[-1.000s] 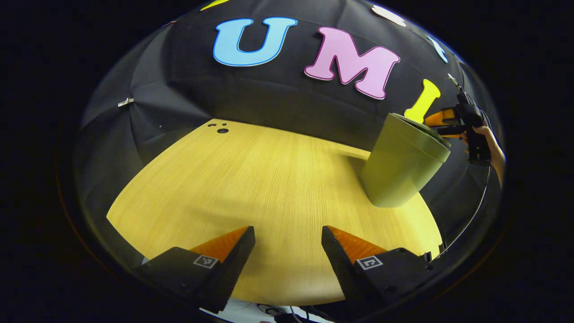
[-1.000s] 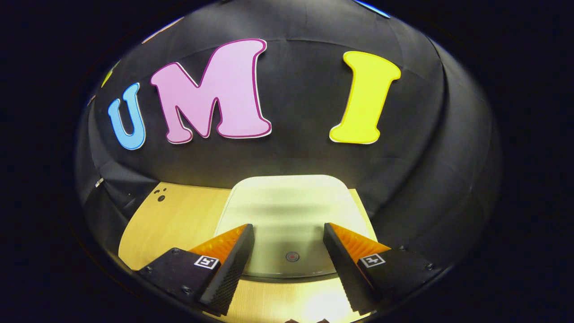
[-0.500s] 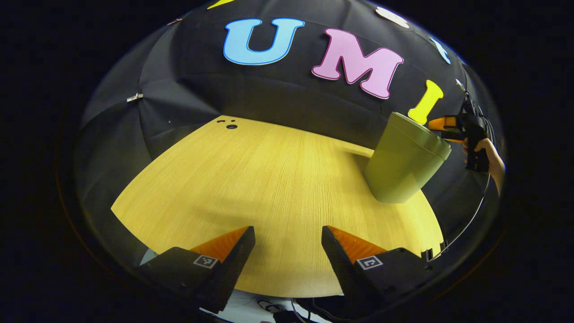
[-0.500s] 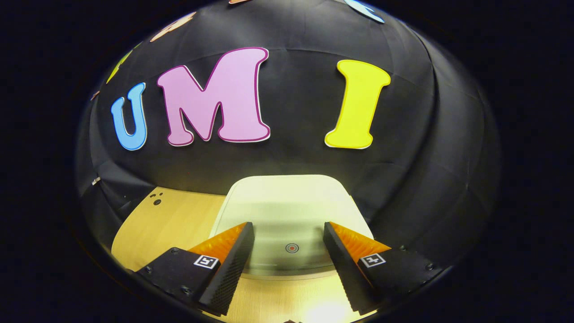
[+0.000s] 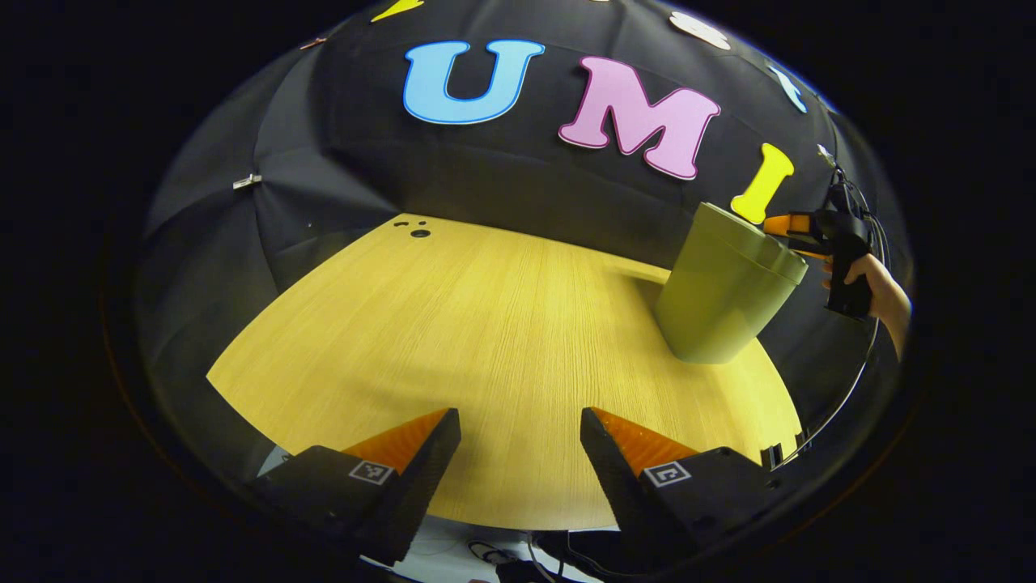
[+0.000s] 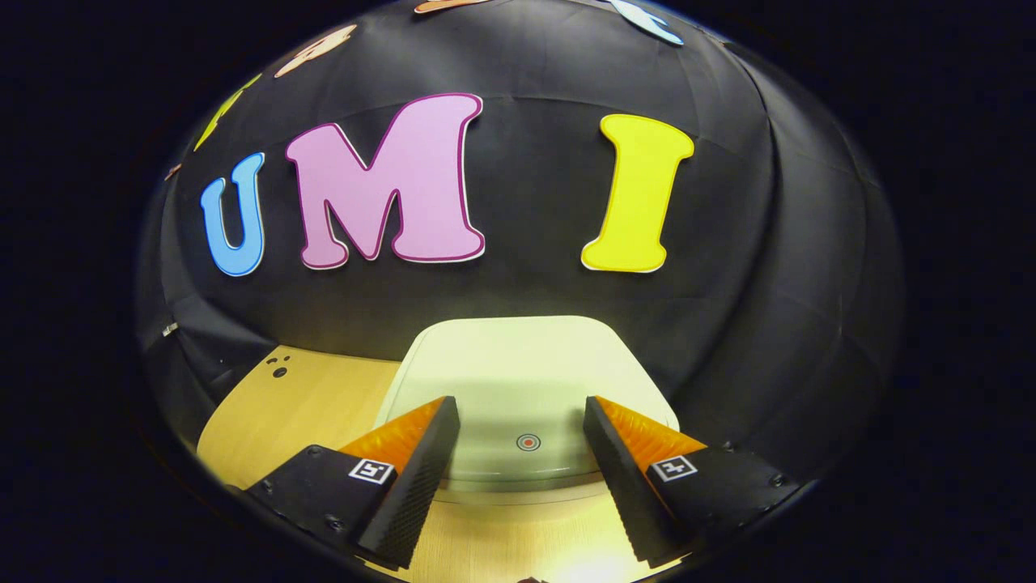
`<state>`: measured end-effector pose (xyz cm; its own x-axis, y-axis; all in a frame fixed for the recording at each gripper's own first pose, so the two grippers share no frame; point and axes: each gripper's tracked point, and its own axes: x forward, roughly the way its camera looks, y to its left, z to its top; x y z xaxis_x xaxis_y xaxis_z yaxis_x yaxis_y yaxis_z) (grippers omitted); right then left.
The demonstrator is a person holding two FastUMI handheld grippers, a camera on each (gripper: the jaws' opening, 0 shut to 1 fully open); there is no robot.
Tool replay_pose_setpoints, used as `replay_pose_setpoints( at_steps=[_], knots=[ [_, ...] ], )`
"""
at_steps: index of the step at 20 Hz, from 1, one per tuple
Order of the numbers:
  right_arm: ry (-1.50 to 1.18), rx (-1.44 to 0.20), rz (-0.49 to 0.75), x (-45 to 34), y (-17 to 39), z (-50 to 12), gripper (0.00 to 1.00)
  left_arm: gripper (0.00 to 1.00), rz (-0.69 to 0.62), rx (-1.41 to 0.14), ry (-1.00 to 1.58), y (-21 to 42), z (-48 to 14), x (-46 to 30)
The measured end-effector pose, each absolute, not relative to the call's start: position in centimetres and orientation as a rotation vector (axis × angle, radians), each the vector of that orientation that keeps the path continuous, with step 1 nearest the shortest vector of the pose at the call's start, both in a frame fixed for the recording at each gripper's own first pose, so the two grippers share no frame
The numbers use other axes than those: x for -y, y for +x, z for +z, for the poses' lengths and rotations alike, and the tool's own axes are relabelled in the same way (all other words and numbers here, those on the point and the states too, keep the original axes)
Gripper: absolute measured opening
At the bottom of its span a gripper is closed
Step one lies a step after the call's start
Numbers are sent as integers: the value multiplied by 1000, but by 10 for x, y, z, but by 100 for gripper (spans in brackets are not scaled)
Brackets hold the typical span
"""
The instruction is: Press the lid of the desktop garbage bin to open it, pick up the crumpled paper on the desktop and throw it into the bin, then pick up the pop can on the desktop and drop it into the bin, and finally close the garbage bin lid.
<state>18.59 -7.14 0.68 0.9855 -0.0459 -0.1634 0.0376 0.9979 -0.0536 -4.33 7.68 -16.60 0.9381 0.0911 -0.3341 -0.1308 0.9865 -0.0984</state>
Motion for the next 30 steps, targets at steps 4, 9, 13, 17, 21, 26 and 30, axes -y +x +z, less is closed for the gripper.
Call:
replay_pose_setpoints(
  at_steps=[4,9,13,17,21,26,30],
  knots=[
    [-57,-196,-71,74,182,13,97,96,116,-280,-125,-45,-144,-84],
    [-67,-19,-48,51,133,71,98,96,106,-175,-86,-56,-102,-83],
    [-130,151,64,-5,67,94,97,96,84,-77,-46,-74,-58,-64],
    [-200,270,146,-57,6,98,97,96,62,29,-34,-97,-21,-43],
    [-186,246,217,-91,-39,72,98,96,60,95,4,-124,-2,-35],
    [-175,168,236,-109,-70,19,98,96,109,111,32,-156,-20,-47],
    [-173,45,255,-121,-85,-36,98,96,158,83,3,-174,-35,-70]
  ],
)
